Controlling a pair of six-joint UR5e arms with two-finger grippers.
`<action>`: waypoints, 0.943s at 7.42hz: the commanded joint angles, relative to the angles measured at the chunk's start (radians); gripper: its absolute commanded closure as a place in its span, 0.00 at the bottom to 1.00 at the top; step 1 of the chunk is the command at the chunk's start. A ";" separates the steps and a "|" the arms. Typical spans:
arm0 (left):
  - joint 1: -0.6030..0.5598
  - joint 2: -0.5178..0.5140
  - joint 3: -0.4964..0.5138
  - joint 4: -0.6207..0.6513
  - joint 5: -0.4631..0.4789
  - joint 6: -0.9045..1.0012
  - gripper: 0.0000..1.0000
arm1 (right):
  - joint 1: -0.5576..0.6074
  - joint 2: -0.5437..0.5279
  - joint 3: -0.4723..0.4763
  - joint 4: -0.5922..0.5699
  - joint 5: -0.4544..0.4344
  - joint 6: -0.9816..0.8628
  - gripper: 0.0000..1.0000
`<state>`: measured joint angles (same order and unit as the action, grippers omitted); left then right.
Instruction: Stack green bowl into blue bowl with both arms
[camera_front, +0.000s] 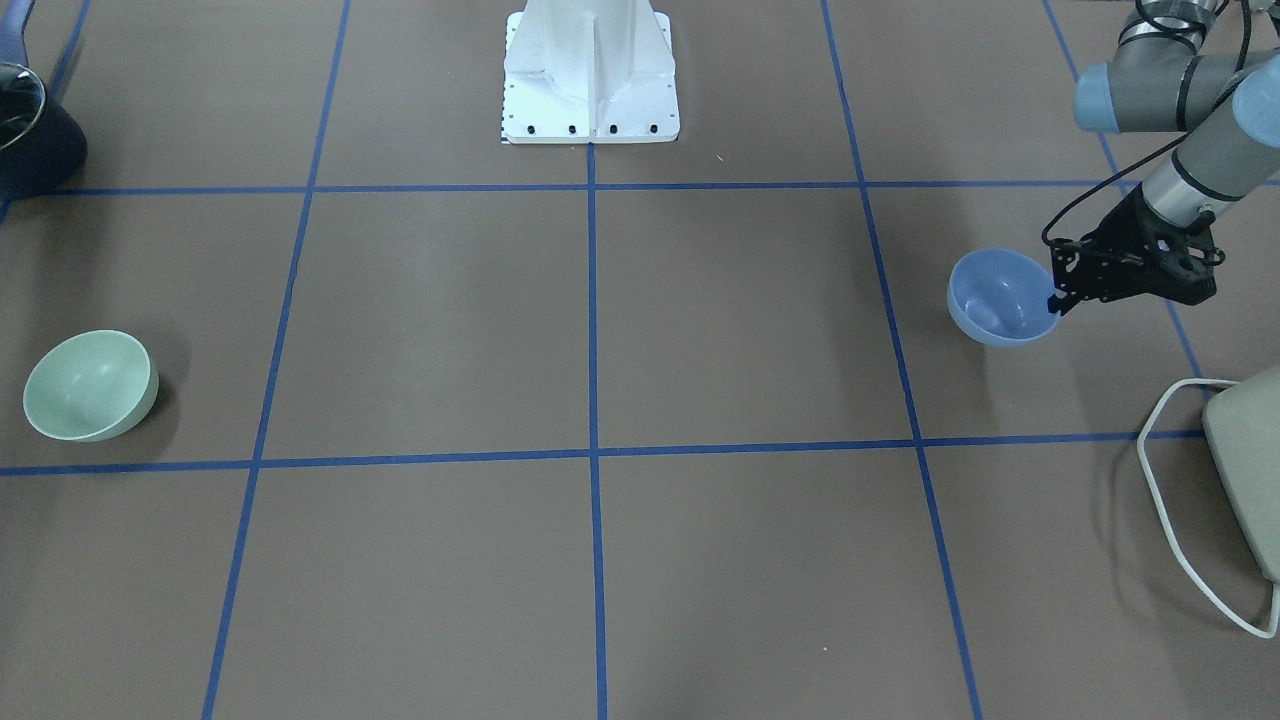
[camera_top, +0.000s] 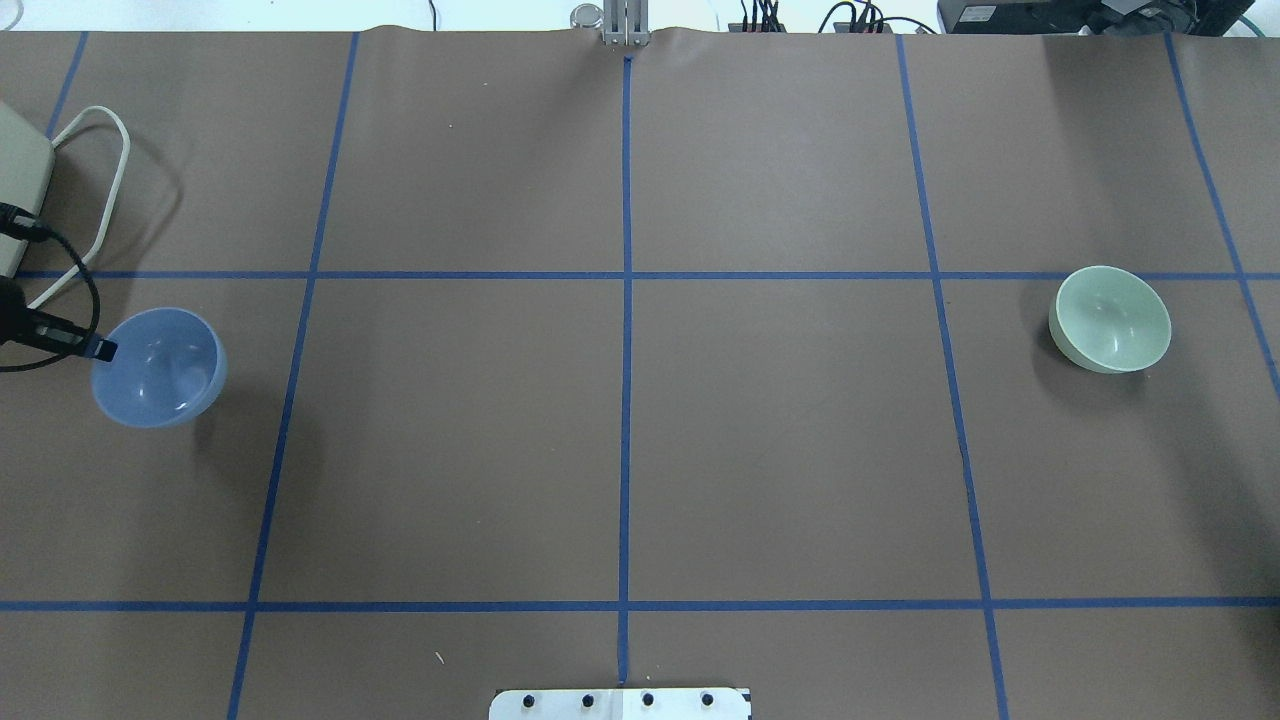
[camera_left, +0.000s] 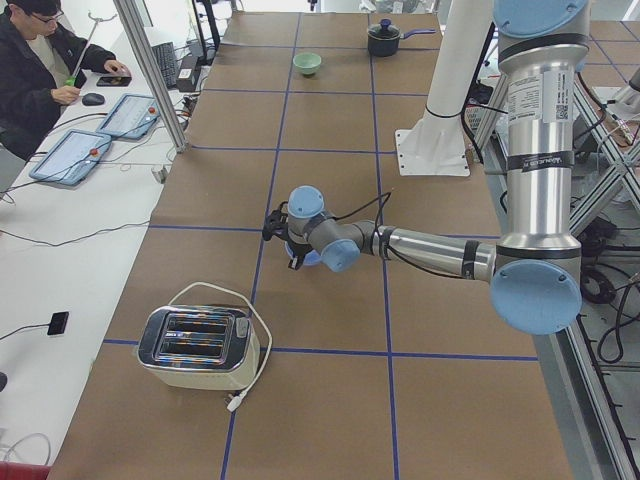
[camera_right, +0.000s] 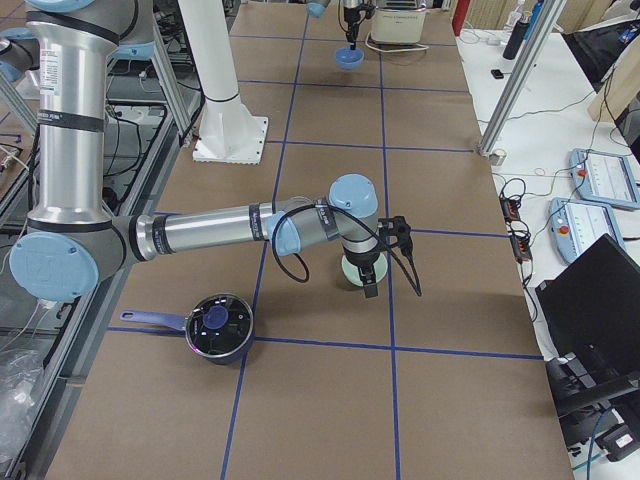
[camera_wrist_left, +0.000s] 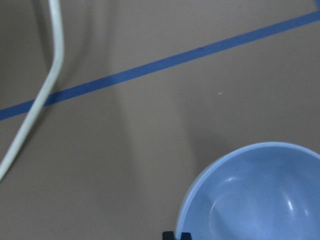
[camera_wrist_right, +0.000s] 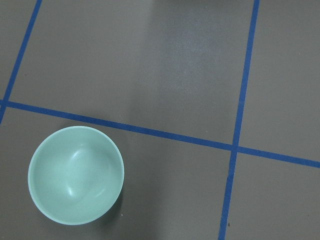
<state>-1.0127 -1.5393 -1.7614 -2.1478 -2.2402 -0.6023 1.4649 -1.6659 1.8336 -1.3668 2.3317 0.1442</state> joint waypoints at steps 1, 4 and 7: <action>0.044 -0.190 -0.073 0.198 -0.016 -0.161 1.00 | 0.000 0.000 0.000 0.000 0.000 0.000 0.00; 0.307 -0.533 -0.046 0.470 0.169 -0.412 1.00 | 0.000 0.000 -0.004 0.000 0.000 0.002 0.00; 0.433 -0.784 0.158 0.522 0.283 -0.556 1.00 | 0.000 0.000 -0.005 0.000 0.000 0.002 0.00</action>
<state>-0.6220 -2.2212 -1.6979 -1.6355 -1.9990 -1.1109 1.4649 -1.6653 1.8289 -1.3668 2.3311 0.1457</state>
